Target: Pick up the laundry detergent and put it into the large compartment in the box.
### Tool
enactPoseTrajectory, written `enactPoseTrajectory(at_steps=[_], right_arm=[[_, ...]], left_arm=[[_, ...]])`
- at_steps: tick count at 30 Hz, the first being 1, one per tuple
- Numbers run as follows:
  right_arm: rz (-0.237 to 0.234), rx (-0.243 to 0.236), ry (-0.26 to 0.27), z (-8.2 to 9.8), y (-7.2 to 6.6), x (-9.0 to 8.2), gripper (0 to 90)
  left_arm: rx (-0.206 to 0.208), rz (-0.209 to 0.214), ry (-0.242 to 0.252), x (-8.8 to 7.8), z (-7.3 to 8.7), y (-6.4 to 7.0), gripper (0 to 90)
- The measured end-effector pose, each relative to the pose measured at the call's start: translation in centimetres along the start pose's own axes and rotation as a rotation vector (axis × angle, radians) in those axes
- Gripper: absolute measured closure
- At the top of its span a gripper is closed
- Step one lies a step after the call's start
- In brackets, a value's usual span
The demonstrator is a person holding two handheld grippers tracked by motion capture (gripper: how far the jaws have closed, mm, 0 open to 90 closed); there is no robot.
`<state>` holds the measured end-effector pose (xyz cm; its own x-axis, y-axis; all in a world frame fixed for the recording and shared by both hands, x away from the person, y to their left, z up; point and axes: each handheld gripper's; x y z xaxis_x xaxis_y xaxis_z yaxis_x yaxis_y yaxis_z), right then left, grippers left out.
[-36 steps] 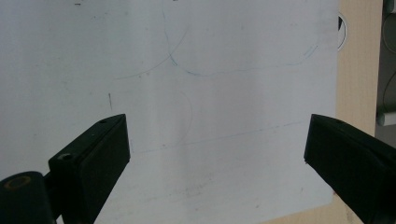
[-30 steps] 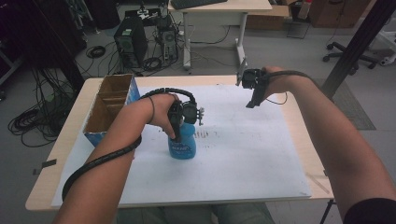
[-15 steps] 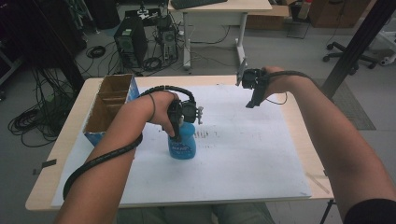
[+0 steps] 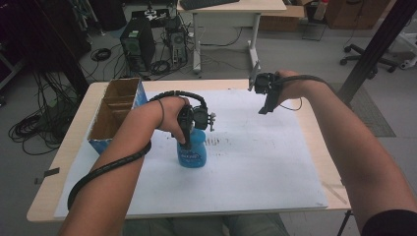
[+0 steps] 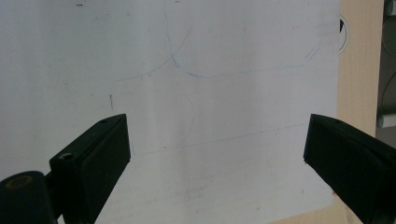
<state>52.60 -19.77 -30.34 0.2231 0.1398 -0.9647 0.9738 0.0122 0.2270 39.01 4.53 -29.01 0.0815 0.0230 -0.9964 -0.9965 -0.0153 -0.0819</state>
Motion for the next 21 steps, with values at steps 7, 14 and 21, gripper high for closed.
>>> enactPoseTrajectory(at_steps=[7, 14, 21], right_arm=[[0.000, 0.002, 0.004, 0.1, 0.0, -0.1, 7.3], [0.005, 0.003, 0.005, 0.2, 0.0, -0.3, 7.4], [0.006, 0.002, 0.007, 0.2, -0.1, -0.5, 7.6]], left_arm=[[-0.006, -0.006, 0.003, -0.4, -0.1, 0.0, 37.9], [-0.043, -0.010, 0.011, -2.0, 0.1, -0.1, 37.9], [-0.135, 0.013, -0.024, -3.7, -0.1, 0.0, 37.8]])
Point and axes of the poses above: each handheld gripper's, and its own axes: x roughly forward along the jaws, z roughly out of its underside, y roughly to its right, and after that the axes turned 4 degrees about -x, right-handed
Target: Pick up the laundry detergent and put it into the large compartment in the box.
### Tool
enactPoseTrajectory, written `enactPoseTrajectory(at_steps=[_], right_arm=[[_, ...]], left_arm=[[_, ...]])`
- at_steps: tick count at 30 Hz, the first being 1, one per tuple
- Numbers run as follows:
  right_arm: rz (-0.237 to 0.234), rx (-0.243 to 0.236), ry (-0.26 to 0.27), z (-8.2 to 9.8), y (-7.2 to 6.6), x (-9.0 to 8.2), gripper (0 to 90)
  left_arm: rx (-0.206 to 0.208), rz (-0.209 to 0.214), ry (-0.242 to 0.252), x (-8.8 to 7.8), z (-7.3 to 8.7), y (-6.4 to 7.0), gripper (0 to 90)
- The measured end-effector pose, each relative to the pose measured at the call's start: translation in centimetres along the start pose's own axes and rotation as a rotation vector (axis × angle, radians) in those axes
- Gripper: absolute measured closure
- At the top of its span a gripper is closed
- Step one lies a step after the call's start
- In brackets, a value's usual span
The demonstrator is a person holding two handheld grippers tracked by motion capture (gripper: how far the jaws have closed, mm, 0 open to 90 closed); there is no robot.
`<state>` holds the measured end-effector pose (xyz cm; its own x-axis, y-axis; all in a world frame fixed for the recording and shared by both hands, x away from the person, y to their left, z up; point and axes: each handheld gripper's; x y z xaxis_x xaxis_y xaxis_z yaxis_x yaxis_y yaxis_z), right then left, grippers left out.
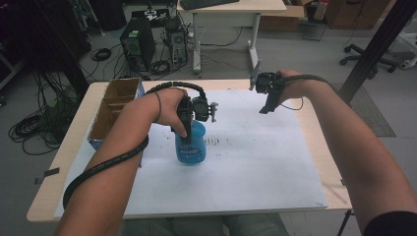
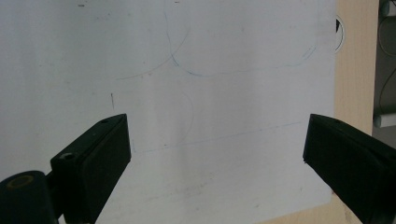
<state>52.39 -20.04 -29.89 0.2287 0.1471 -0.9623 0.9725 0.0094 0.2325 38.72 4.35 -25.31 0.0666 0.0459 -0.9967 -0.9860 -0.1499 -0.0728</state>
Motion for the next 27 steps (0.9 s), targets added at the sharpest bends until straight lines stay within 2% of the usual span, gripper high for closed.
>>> enactPoseTrajectory(at_steps=[2, 12, 16, 20, 24, 27], right_arm=[[0.002, 0.001, 0.001, 0.0, 0.0, -0.1, 7.7], [0.003, -0.001, 0.002, 0.0, -0.1, -0.3, 7.9], [0.004, -0.004, 0.003, 0.0, -0.1, -0.4, 8.0], [0.004, -0.001, 0.002, 0.0, -0.2, -0.5, 8.1], [0.002, -0.003, 0.001, 0.0, -0.1, -0.5, 8.2], [0.002, -0.005, 0.001, 0.0, -0.1, -0.5, 8.2]], left_arm=[[-0.027, 0.007, -0.002, -0.5, 0.1, 0.0, 37.8], [-0.110, 0.034, -0.024, -2.8, 0.1, 0.0, 37.8], [-0.148, 0.041, -0.037, -3.7, 0.1, 0.0, 37.9], [-0.171, 0.036, -0.029, -4.7, 0.3, -0.2, 37.9], [-0.233, 0.032, -0.019, -5.9, 0.8, -0.5, 37.9], [-0.289, 0.038, -0.029, -6.8, 1.2, -0.8, 37.9]])
Point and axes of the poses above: each handheld gripper's, and its own axes: x roughly forward along the jaws, z roughly out of its underside, y roughly to its right, and after that the axes turned 4 degrees about -x, right-handed
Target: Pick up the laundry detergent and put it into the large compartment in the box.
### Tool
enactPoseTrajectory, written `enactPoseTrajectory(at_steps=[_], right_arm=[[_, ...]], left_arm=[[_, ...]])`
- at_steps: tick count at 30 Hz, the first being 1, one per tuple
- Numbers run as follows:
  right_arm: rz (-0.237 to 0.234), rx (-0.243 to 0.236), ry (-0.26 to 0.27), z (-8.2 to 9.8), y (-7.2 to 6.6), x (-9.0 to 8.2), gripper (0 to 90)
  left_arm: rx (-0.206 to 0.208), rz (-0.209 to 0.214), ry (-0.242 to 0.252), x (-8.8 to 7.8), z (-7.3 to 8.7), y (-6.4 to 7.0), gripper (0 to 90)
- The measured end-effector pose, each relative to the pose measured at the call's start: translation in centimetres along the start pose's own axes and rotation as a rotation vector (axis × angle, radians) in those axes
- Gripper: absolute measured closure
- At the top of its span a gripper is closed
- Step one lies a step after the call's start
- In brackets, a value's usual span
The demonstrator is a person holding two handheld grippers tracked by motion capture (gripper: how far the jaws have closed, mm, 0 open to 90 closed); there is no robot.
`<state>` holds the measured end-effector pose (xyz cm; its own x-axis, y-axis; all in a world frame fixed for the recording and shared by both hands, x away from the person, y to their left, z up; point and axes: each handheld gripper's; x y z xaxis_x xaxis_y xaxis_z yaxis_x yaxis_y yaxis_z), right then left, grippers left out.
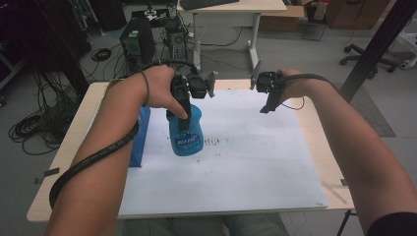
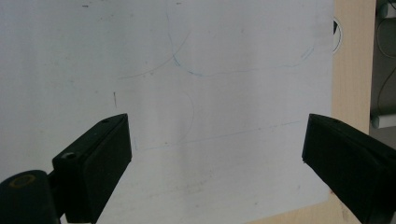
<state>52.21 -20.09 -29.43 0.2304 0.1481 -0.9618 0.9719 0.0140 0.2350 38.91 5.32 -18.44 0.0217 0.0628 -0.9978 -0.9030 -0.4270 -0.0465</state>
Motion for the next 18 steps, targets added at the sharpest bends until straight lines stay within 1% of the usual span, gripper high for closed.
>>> enactPoseTrajectory(at_steps=[3, 5, 6, 7, 9, 10, 11, 14, 15, 16, 18], right_arm=[[0.000, -0.003, 0.002, -0.1, 0.0, 0.0, 8.2], [0.001, -0.003, 0.003, -0.2, 0.0, -0.1, 8.2], [0.001, -0.003, 0.003, -0.2, 0.0, -0.1, 8.2], [0.000, -0.007, 0.005, -0.3, 0.0, -0.1, 8.2], [-0.001, -0.008, 0.004, -0.4, 0.0, -0.1, 8.2], [0.000, -0.009, 0.004, -0.4, 0.0, -0.1, 8.2], [0.000, -0.009, 0.004, -0.4, 0.0, -0.1, 8.2], [0.000, -0.011, 0.006, -0.4, 0.0, -0.1, 8.3], [0.000, -0.010, 0.007, -0.4, 0.0, -0.1, 8.3], [0.000, -0.011, 0.006, -0.3, 0.0, -0.2, 8.3], [0.000, -0.011, 0.008, -0.3, 0.0, -0.2, 8.3]], left_arm=[[-0.038, 0.000, -0.011, -0.9, 0.2, -0.4, 37.8], [-0.052, -0.006, -0.021, -1.5, 0.3, -0.6, 37.9], [-0.052, -0.006, -0.021, -1.5, 0.3, -0.6, 37.8], [-0.065, -0.009, -0.018, -2.0, 0.5, -0.8, 37.8], [-0.078, -0.011, -0.014, -2.6, 0.7, -1.0, 37.8], [-0.082, -0.017, -0.009, -3.0, 0.9, -1.2, 37.8], [-0.082, -0.017, -0.009, -3.0, 0.9, -1.2, 37.8], [-0.124, -0.028, 0.031, -4.3, 1.8, -2.1, 37.8], [-0.124, -0.028, 0.031, -4.3, 1.8, -2.1, 37.8], [-0.150, -0.031, 0.036, -4.8, 2.3, -2.5, 37.8], [-0.173, -0.034, 0.042, -5.5, 2.8, -2.9, 37.8]])
Point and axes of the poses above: each handheld gripper's, and its own axes: x roughly forward along the jaws, z roughly out of its underside, y roughly to its right, and after that the axes turned 4 degrees about -x, right-handed
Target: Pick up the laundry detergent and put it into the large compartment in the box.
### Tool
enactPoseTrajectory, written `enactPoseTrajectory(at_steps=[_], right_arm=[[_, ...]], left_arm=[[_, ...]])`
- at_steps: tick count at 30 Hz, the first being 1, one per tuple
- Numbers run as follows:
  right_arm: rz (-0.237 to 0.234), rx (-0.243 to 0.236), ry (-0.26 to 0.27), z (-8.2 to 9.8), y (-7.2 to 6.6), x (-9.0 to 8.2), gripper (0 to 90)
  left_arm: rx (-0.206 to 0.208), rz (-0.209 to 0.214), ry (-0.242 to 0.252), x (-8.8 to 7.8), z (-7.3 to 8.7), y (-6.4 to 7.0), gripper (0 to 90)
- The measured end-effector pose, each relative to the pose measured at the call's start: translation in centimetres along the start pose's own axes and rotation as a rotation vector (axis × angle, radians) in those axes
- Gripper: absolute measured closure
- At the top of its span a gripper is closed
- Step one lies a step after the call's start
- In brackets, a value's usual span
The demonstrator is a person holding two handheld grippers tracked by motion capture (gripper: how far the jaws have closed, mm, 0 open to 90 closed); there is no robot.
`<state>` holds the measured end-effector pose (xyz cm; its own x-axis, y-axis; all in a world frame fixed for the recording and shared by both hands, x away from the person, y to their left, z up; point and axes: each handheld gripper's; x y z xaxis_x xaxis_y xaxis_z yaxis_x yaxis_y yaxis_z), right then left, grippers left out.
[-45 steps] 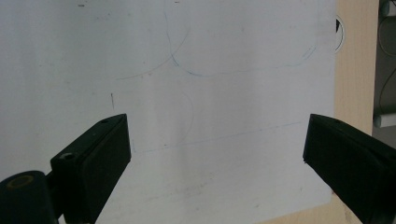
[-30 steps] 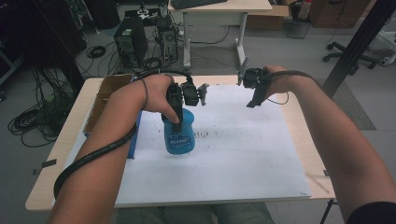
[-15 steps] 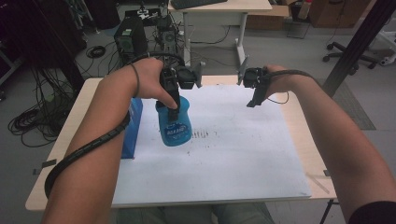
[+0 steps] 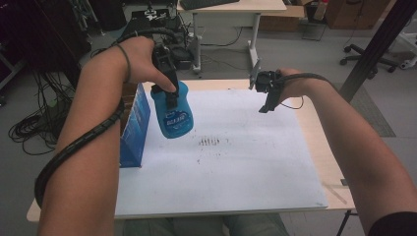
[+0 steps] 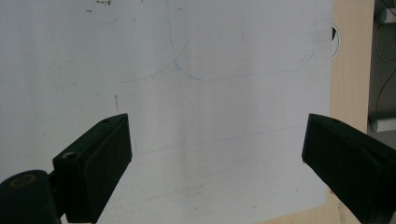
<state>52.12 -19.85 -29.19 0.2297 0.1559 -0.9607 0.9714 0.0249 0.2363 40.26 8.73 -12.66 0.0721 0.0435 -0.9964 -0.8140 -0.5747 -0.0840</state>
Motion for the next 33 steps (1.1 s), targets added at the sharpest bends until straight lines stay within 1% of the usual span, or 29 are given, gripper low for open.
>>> enactPoseTrajectory(at_steps=[2, 5, 8, 9, 10, 11, 13, 16, 20, 21, 23, 24, 25, 26, 27, 28, 29, 30, 31, 32, 33], right_arm=[[0.000, 0.000, -0.001, 0.1, 0.0, 0.0, 8.4], [-0.001, 0.002, -0.004, 0.1, 0.1, 0.0, 8.4], [-0.001, 0.001, -0.001, 0.1, 0.1, 0.1, 8.4], [-0.001, 0.001, -0.001, 0.1, 0.1, 0.1, 8.4], [-0.003, 0.003, 0.002, 0.0, 0.1, 0.2, 8.4], [-0.004, 0.003, 0.001, 0.0, 0.1, 0.2, 8.5], [-0.003, 0.001, 0.001, -0.1, 0.2, 0.2, 8.5], [-0.005, 0.001, 0.001, -0.1, 0.2, 0.2, 8.5], [-0.006, 0.001, 0.000, 0.0, 0.2, 0.2, 8.5], [-0.005, 0.001, 0.000, 0.0, 0.2, 0.3, 8.5], [-0.007, -0.001, 0.001, -0.1, 0.1, 0.3, 8.5], [-0.007, -0.004, 0.001, -0.1, 0.1, 0.3, 8.5], [-0.006, -0.006, 0.004, -0.2, 0.1, 0.3, 8.5], [-0.006, -0.006, 0.004, -0.2, 0.1, 0.3, 8.5], [-0.006, -0.006, 0.005, -0.2, 0.1, 0.3, 8.5], [-0.008, -0.006, 0.003, -0.2, 0.1, 0.3, 8.5], [-0.008, -0.007, 0.002, -0.2, 0.1, 0.4, 8.5], [-0.008, -0.007, 0.002, -0.2, 0.1, 0.4, 8.5], [-0.008, -0.008, 0.002, -0.2, 0.1, 0.5, 8.5], [-0.010, -0.007, 0.002, -0.3, 0.1, 0.5, 8.5], [-0.010, -0.010, 0.002, -0.3, 0.0, 0.5, 8.5]], left_arm=[[-0.023, -0.007, 0.005, -0.7, 0.4, -0.4, 37.8], [-0.054, -0.015, -0.003, -1.8, 0.9, -1.0, 37.8], [-0.078, -0.021, -0.008, -2.7, 1.3, -1.5, 37.8], [-0.078, -0.021, -0.008, -2.7, 1.3, -1.5, 37.8], [-0.087, -0.023, -0.009, -3.0, 1.5, -1.6, 37.8], [-0.107, -0.023, -0.008, -3.6, 1.8, -2.0, 37.8], [-0.129, -0.025, 0.001, -4.2, 2.2, -2.4, 37.8], [-0.165, -0.017, 0.004, -4.8, 2.9, -3.1, 37.8], [-0.220, -0.027, -0.002, -5.3, 3.6, -4.1, 37.8], [-0.225, -0.027, -0.008, -5.4, 3.7, -4.3, 37.8], [-0.254, -0.025, -0.016, -5.5, 4.0, -4.7, 37.8], [-0.254, -0.025, -0.016, -5.5, 4.0, -4.7, 37.8], [-0.267, -0.029, -0.019, -5.7, 4.3, -5.1, 37.8], [-0.267, -0.029, -0.019, -5.7, 4.3, -5.1, 37.8], [-0.292, -0.020, -0.020, -5.8, 4.6, -5.5, 37.8], [-0.307, -0.015, -0.018, -5.8, 4.8, -5.6, 37.8], [-0.316, -0.018, -0.021, -5.9, 5.0, -5.9, 37.8], [-0.316, -0.018, -0.021, -5.9, 5.0, -5.9, 37.8], [-0.338, -0.024, -0.017, -5.9, 5.3, -6.2, 37.8], [-0.343, -0.024, -0.020, -5.9, 5.4, -6.3, 37.8], [-0.353, -0.022, -0.012, -5.8, 5.6, -6.5, 37.8]])
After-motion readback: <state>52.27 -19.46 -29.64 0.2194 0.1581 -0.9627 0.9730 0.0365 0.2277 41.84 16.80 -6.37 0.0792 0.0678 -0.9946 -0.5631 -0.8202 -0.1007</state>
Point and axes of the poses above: each handheld gripper's, and its own axes: x roughly forward along the jaws, z roughly out of its underside, y roughly to its right, and after that the axes turned 4 degrees about -x, right-handed
